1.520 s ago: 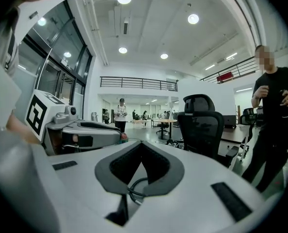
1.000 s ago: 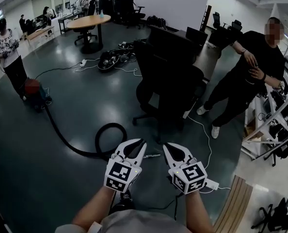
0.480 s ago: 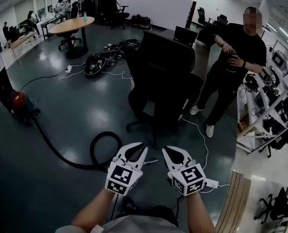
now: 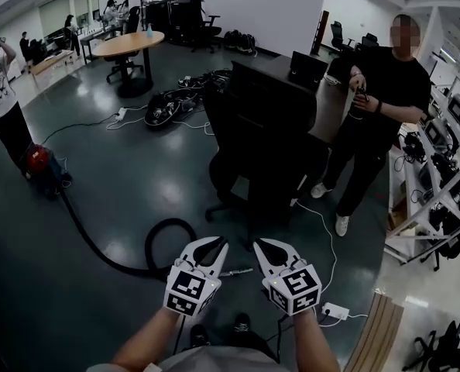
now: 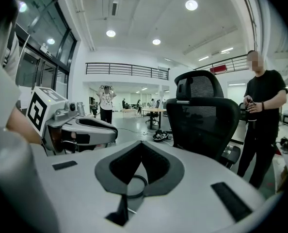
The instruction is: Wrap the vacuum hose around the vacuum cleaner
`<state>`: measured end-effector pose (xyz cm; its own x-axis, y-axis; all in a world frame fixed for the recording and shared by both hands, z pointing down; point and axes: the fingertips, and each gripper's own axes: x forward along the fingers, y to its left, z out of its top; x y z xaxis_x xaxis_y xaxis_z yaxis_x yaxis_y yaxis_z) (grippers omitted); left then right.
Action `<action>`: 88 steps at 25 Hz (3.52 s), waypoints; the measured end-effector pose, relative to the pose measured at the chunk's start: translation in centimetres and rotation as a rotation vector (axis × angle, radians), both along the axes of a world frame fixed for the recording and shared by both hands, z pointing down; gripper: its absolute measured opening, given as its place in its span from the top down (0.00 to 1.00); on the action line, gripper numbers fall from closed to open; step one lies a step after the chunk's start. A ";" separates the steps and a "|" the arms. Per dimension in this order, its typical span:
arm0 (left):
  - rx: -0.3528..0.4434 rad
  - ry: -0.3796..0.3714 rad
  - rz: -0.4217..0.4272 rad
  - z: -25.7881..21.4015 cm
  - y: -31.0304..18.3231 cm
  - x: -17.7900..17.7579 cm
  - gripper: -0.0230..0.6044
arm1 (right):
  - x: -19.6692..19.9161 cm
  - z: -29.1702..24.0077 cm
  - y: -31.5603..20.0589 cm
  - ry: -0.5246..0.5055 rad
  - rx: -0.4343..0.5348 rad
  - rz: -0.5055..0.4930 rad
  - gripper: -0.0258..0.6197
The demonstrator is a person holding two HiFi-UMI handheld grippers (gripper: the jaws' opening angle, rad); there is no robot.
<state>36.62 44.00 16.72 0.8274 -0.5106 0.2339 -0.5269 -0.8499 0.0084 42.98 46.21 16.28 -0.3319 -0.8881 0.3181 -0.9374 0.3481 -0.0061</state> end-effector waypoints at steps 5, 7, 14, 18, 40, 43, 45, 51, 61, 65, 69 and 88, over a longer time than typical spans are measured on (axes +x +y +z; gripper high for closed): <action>-0.014 -0.008 -0.063 0.5 -0.8 2.5 0.89 | 2.8 0.2 -0.9 0.010 -0.011 -0.070 0.95; -0.020 -0.014 -0.089 0.8 -0.9 3.1 0.89 | 3.7 0.5 -1.2 0.009 -0.019 -0.093 0.95; -0.030 -0.098 -0.144 4.0 -2.4 3.1 0.89 | 4.4 3.9 -2.9 -0.009 -0.078 -0.188 0.95; -0.091 -0.159 -0.170 9.0 -3.4 0.5 0.89 | 2.6 9.0 -3.6 -0.018 -0.183 -0.247 0.95; -0.497 -0.413 -0.105 67.0 -6.5 -12.0 0.89 | -4.3 68.8 -6.5 0.226 -0.622 -0.516 0.75; -0.519 -0.417 -0.076 73.9 -6.9 -11.9 0.89 | -4.1 76.0 -7.2 0.286 -0.635 -0.578 0.71; -0.521 -0.414 -0.059 77.9 -7.4 -11.6 0.89 | -4.0 80.3 -7.8 0.328 -0.640 -0.616 0.70; -0.533 -0.432 0.030 87.9 -8.1 -9.9 0.89 | -3.5 91.6 -8.6 0.426 -0.678 -0.724 0.67; -0.523 -0.580 0.224 97.5 -9.3 -7.3 0.65 | -3.3 100.4 -10.8 0.547 -0.698 -0.906 0.67; -0.525 -0.616 0.287 99.3 -9.3 -6.9 0.65 | -3.3 102.4 -10.5 0.673 -0.662 -1.017 0.67; -0.475 -0.679 0.389 99.9 -8.2 -6.3 0.65 | -3.4 102.1 -10.0 0.725 -0.643 -1.095 0.70; -0.444 -0.707 0.625 87.9 -1.9 -3.0 0.67 | -4.1 81.1 -4.6 0.681 -0.760 -1.208 0.70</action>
<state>33.64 42.08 104.60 0.5161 0.2120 0.8298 -0.0009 -0.9687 0.2481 38.88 41.59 97.36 -0.3117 0.2129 0.9260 -0.0203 0.9729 -0.2305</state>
